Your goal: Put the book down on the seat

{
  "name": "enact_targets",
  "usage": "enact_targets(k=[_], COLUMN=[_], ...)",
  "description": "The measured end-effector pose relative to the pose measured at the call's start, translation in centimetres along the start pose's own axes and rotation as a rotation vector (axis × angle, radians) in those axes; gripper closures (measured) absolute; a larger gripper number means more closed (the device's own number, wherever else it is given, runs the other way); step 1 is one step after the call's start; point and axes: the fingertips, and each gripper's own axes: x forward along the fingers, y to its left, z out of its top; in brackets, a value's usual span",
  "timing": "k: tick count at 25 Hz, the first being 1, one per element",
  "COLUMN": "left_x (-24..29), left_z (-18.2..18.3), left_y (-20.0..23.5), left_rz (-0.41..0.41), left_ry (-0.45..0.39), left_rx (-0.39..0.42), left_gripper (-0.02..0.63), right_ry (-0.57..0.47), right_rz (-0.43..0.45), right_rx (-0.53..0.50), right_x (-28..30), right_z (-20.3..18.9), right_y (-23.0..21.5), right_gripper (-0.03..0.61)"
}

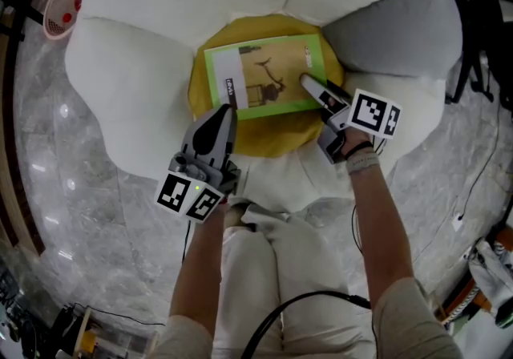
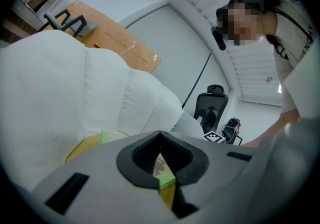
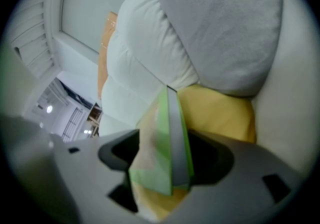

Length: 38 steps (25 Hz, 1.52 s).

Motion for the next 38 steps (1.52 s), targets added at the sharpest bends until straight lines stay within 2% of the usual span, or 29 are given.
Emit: enact_targets(k=[12, 20, 31, 38], left_x=[0.7, 0.9, 0.6, 0.7], left_z=[-0.7, -1.0, -0.3, -0.7], left_y=[-1.6, -2.3, -3.0, -2.2], left_rz=[-0.039, -0.056, -0.06, -0.056], left_ry=[0.012, 0.027, 0.038, 0.041], left_rx=[-0.002, -0.003, -0.006, -0.004], left_gripper=[0.591, 0.591, 0.591, 0.591], right_ry=[-0.029, -0.118, -0.108, -0.112], right_rz=[-0.026, -0.01, 0.039, 0.049], right_rx=[-0.004, 0.008, -0.131, -0.197], right_x=[-2.1, -3.8, -4.1, -3.7], right_z=[0.2, 1.6, 1.9, 1.6], right_y=[-1.5, -0.8, 2.8, 3.6], right_gripper=[0.281, 0.282, 0.285, 0.397])
